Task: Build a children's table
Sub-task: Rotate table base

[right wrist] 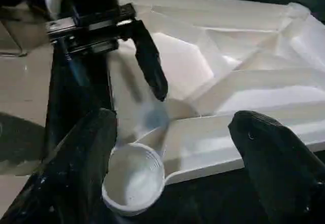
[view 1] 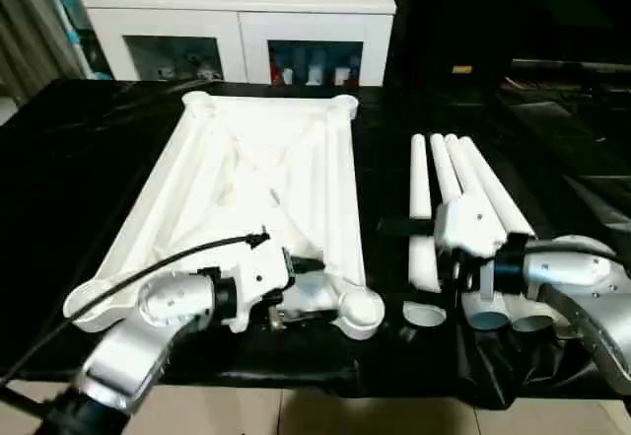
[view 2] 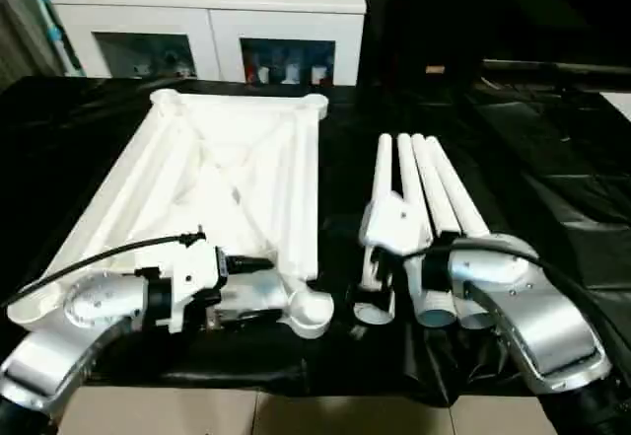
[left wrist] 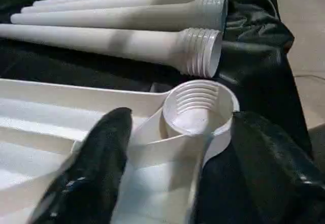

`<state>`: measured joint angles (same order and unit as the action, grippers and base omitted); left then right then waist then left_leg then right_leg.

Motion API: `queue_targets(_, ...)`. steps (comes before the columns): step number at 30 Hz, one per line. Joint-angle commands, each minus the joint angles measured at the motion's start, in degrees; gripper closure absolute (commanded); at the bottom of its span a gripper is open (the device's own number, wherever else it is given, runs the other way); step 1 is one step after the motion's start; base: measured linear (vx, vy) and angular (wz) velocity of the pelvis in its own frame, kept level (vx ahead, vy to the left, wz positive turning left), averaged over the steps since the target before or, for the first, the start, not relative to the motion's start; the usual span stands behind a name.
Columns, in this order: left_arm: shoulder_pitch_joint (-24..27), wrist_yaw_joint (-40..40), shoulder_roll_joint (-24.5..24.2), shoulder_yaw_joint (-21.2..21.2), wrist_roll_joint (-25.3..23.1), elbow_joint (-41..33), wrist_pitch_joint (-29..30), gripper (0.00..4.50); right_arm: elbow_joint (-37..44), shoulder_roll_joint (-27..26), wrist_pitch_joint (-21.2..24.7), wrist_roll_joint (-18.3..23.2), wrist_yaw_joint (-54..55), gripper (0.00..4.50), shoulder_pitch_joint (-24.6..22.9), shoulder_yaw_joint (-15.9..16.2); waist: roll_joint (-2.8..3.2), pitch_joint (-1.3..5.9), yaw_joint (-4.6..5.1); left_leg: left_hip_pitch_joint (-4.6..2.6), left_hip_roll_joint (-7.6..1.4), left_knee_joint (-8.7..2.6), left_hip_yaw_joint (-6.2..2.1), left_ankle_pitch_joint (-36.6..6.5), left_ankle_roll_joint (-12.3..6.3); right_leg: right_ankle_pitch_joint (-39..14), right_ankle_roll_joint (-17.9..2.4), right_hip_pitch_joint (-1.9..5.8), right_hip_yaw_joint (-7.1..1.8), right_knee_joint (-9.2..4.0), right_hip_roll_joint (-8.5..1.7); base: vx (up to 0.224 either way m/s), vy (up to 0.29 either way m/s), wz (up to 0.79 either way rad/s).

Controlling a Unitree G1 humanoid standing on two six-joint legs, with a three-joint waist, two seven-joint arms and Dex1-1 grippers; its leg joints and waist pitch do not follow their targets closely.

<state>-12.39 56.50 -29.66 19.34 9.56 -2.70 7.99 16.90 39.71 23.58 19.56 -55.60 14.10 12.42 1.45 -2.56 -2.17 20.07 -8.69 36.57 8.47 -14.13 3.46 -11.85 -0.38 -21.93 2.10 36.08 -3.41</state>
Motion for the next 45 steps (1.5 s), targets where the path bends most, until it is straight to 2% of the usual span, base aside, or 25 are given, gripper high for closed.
queue_targets(1, -1.0, 1.7, -1.4, 0.8, -1.3, 1.4, -0.4, 1.46, 0.9, 0.7, 0.6, -0.5, -0.7, 0.58, 0.2, 1.1, -0.13, 2.67, -0.31, 0.44, -3.87, -5.39, -1.24, -6.4, -4.07, -8.1, -13.4, 2.43, -3.06, -4.44, -4.76, 0.000, 0.000, 0.00)
queue_targets(4, -3.3, 5.4, -4.3, 1.8, -2.4, 5.6, -1.3, 1.71, 1.3, 1.3, 1.6, -1.5, -1.7, 0.58, -0.7, 3.2, 0.04, 2.72, -0.34, 0.35, -3.89, -5.42, -1.17, -6.1, -4.00, -7.9, -13.9, 2.47, -2.93, -4.33, -4.65, 0.000, 0.000, 0.00)
queue_targets(8, -4.2, 9.6, -6.3, 1.8, -1.5, 6.9, -0.8, 2.15, 1.8, 1.5, 1.8, -1.8, -2.6, 0.58, -1.2, 4.1, 0.31, 2.69, -0.36, 0.28, -4.24, -5.66, -1.24, -6.5, -3.51, -6.5, -14.9, 2.52, -2.86, -4.05, -4.84, 0.000, 0.000, 0.00)
queue_targets(13, -5.2, 10.2, -7.2, 2.0, -3.2, 8.8, -1.9, 2.47, 2.1, 1.4, 2.5, -1.5, -2.9, 0.58, -0.7, 4.4, 0.35, 2.70, -0.37, 0.15, -4.25, -5.65, -1.08, -7.1, -3.13, -5.7, -15.5, 2.58, -2.90, -4.05, -4.84, 0.000, 0.000, 0.00)
queue_targets(16, -6.2, 10.7, -7.7, 2.7, -4.8, 11.3, -3.6, 2.82, 2.7, 1.4, 4.1, -0.3, -3.4, 0.58, -0.2, 4.5, 0.37, 2.64, -0.42, 0.06, -4.23, -5.70, -1.07, -7.6, -3.03, -6.8, -15.2, 2.57, -2.93, -4.17, -4.87, 0.000, 0.000, 0.00)
queue_targets(24, -7.6, 12.3, -8.5, 2.8, -6.4, 14.3, -4.8, 3.30, 3.1, 1.5, 4.4, -1.0, -4.3, 0.58, -0.1, 5.3, 0.28, 2.68, -0.45, 0.15, -4.38, -5.76, -1.07, -7.2, -2.47, -6.0, -15.5, 2.61, -2.96, -4.01, -5.02, 0.000, 0.000, 0.00)
queue_targets(26, -7.7, 12.6, -8.9, 3.0, -6.8, 14.6, -4.9, 3.58, 3.1, 1.5, 4.4, -1.2, -4.3, 0.58, -0.1, 5.4, 0.31, 2.59, -0.47, 0.07, -4.41, -5.80, -1.05, -7.8, -2.39, -7.1, -15.4, 2.52, -3.01, -4.14, -5.09, 0.000, 0.000, 0.00)
queue_targets(29, -8.0, 13.0, -9.2, 3.3, -7.4, 15.2, -5.0, 3.73, 3.1, 1.6, 4.6, -1.3, -4.3, 0.58, 0.0, 5.4, 0.33, 2.55, -0.48, 0.01, -4.45, -5.86, -1.03, -8.2, -2.20, -7.6, -15.4, 2.42, -3.03, -4.18, -5.02, 0.000, 0.000, 0.00)
queue_targets(38, -8.7, 8.4, -7.8, 2.1, -10.1, 18.0, -2.9, 4.39, 2.5, 1.0, 4.9, -1.7, -3.9, 0.58, 0.3, 5.4, 0.24, 2.48, -0.47, 0.05, -4.48, -5.94, -1.04, -8.9, -1.75, -9.2, -15.1, 2.45, -3.07, -4.41, -5.13, 0.000, 0.000, 0.00)
queue_targets(40, -8.9, 6.4, -7.0, 1.4, -10.3, 18.8, -2.4, 4.44, 1.7, 0.2, 5.1, -1.8, -2.9, 0.58, 0.5, 5.1, 0.27, 2.52, -0.13, 0.40, -4.39, -5.97, -1.18, -8.3, -1.66, -8.9, -14.9, 2.72, -2.99, -4.26, -5.16, 0.000, 0.000, 0.00)
queue_targets(45, -9.4, 3.3, -5.7, 0.5, -11.0, 20.3, -3.5, 4.48, 0.7, -0.4, 4.9, -2.9, -1.8, 0.58, 1.0, 5.0, 0.19, 2.63, 0.03, 0.26, -4.24, -5.69, -1.00, -7.0, -2.35, -8.0, -15.1, 2.63, -3.02, -4.39, -5.03, 0.000, 0.000, 0.00)
